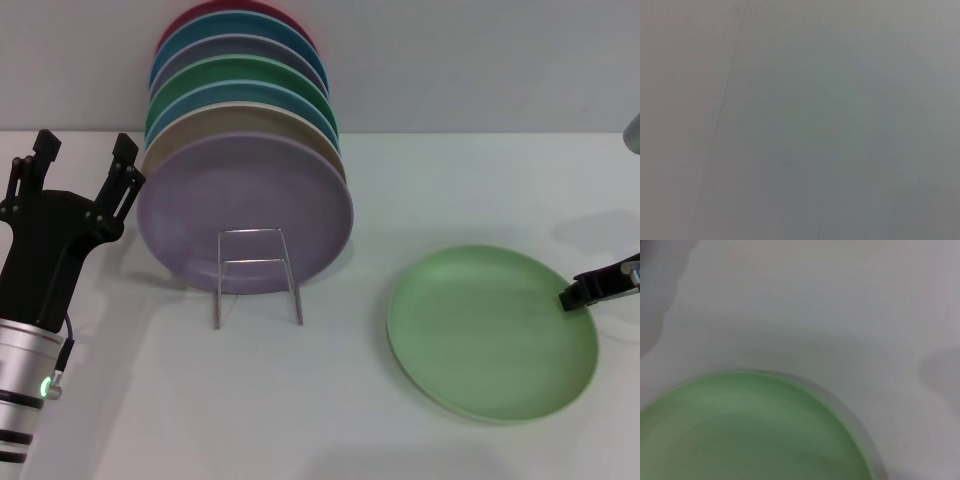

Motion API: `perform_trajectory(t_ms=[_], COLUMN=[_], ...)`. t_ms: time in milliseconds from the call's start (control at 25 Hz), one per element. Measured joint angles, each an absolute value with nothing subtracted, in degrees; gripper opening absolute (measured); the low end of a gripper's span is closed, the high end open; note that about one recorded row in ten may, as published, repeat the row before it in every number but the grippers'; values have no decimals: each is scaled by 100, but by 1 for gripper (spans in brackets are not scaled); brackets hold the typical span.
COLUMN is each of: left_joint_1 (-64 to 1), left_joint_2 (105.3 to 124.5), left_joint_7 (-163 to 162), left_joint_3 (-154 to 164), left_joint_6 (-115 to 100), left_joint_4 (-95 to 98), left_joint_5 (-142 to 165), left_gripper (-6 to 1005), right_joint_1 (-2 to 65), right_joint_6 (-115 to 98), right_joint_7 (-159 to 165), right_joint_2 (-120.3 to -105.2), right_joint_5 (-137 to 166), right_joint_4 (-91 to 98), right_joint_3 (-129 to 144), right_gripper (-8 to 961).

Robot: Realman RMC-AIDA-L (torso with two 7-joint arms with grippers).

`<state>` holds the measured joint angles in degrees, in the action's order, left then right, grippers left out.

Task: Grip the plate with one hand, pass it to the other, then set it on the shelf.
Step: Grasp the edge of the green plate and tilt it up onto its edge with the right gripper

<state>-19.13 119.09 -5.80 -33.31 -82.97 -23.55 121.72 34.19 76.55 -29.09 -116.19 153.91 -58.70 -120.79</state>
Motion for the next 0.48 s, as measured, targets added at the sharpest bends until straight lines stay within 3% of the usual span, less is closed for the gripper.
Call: perform_trajectory(t_ms=[360, 480], left_joint_1=[-1896, -1890], left_joint_2=[11903, 11901], left_joint_7=[-580, -580], left_joint_3=[-3331, -3331], left_joint_6=[-8325, -8330], left_joint_4=[-2348, -2344], left_joint_5=[12172, 12172], left_gripper=[819, 819], right_joint_1=[3389, 3392], right_joint_6=[7565, 7567], right_joint_7=[-3037, -3037], right_joint_2=[-11636, -11637], right_joint_5=[15362, 15363], right_joint_4=[-5816, -5813], right_joint_3=[-12078, -12091], right_gripper=[155, 92])
